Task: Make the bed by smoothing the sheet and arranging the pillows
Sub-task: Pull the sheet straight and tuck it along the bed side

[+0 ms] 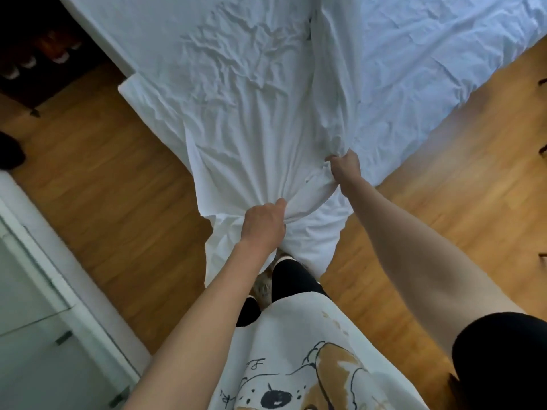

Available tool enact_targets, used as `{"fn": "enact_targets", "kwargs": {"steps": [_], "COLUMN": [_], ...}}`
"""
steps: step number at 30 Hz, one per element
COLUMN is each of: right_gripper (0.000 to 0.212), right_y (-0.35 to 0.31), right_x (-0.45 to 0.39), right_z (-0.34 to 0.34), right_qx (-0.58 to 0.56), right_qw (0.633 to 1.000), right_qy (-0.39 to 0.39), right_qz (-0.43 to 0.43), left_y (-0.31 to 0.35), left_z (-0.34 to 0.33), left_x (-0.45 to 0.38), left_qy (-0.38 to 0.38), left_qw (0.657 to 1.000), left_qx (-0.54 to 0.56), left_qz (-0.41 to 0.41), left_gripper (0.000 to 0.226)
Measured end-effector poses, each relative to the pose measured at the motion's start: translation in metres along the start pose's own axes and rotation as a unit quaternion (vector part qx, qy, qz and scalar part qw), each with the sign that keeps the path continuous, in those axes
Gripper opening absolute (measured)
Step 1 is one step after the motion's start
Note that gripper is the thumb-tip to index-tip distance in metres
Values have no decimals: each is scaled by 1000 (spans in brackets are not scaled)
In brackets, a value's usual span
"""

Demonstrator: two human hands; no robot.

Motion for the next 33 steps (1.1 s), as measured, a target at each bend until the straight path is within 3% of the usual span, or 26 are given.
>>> {"fn": "enact_targets", "kwargs": {"steps": [10, 14, 18, 21, 27, 33], "right_gripper": [37, 33, 53, 60, 49, 45], "right_y": [61, 79, 114, 144, 186, 204], "right_x": [-29, -46, -61, -49, -34, -28], "right_z": [84, 107, 109, 119, 149, 197], "right_qx": [59, 106, 201, 235, 324, 330], "right_qw": [998, 994, 973, 959, 930, 925], "right_qy": [-9, -26, -100, -138, -167, -189], "right_qz": [23, 22, -59, -71, -45, -32], "left_y": [114, 154, 166, 185, 205, 216], "left_z": [-40, -62, -112, -146, -151, -124], "left_x": [1, -7, -10, 10, 16, -3], "left_qy": [18, 10, -156, -257, -241, -211], "left_qw": [998, 997, 973, 949, 954, 958], "left_qx": [44, -12, -82, -96, -54, -26], "left_qz": [50, 72, 147, 157, 171, 194], "left_gripper": [17, 35, 54, 47, 36, 29]}}
Point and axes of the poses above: each hand's wrist, its own x-axis away from the middle knuckle, its own z-axis out of the back of the hand, y = z × x, the point moved 4 cm from there along -x, towards the middle knuckle, and after that the axes turned 10 degrees about -z, right-handed, at the moved point
